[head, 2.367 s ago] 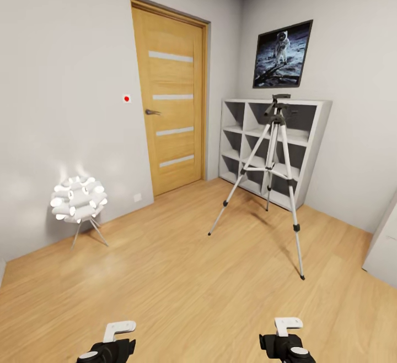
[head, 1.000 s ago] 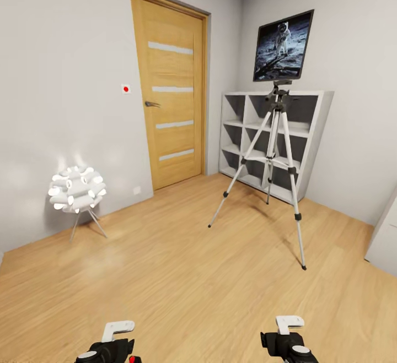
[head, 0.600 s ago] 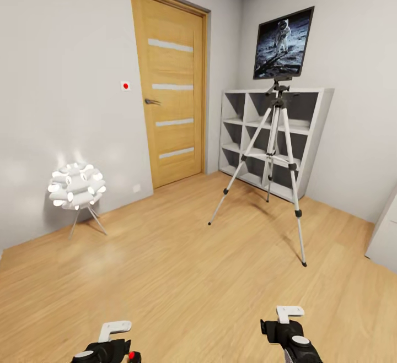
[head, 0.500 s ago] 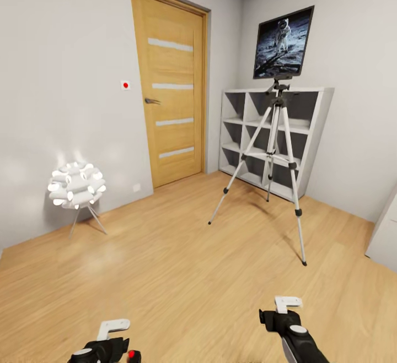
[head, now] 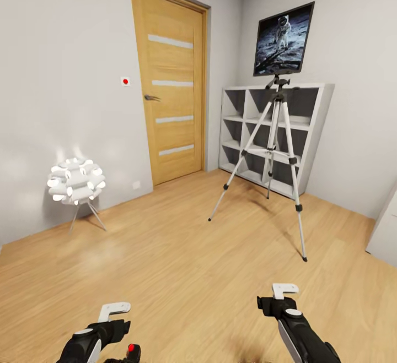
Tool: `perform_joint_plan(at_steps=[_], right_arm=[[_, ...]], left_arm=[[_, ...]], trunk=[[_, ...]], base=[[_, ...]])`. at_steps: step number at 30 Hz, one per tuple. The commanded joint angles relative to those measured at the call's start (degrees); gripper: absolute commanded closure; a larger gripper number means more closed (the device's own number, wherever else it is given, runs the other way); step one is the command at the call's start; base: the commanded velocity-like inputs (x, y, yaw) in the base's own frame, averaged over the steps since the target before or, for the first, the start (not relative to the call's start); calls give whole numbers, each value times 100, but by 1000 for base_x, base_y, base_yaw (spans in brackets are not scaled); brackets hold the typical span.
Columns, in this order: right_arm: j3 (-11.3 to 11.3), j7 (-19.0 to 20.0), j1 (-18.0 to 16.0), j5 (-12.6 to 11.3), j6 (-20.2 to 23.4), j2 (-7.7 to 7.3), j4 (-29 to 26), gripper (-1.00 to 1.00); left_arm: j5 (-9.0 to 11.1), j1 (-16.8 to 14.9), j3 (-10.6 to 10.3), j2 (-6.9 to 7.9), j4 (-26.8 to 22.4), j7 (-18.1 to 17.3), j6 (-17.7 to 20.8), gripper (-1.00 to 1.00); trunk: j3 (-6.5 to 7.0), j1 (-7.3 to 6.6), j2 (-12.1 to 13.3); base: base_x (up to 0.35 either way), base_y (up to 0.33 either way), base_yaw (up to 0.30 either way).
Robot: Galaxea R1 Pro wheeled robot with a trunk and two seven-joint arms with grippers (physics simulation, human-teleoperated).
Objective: Attach the digital camera to the camera tripod in the bedroom.
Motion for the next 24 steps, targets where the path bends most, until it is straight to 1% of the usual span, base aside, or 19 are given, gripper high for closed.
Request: perform_joint_plan(at_steps=[1, 12, 24], right_arm=[[3, -13, -4, 5, 34, 2, -6, -100], [17, -12, -15, 28, 19, 11, -31, -100], [69, 23, -13, 55, 8, -22, -76, -100]], left_arm=[[43, -3, -4, -3, -17, 23, 29, -100], [35, -6, 0, -22, -57, 29, 15, -100], [26, -6, 16, -17, -99, 52, 13, -100]], trunk=[[-24, 21, -44], [-222, 263, -485], [-488, 294, -501]], base=[[0, 0, 0], [0, 0, 0], [0, 0, 0]])
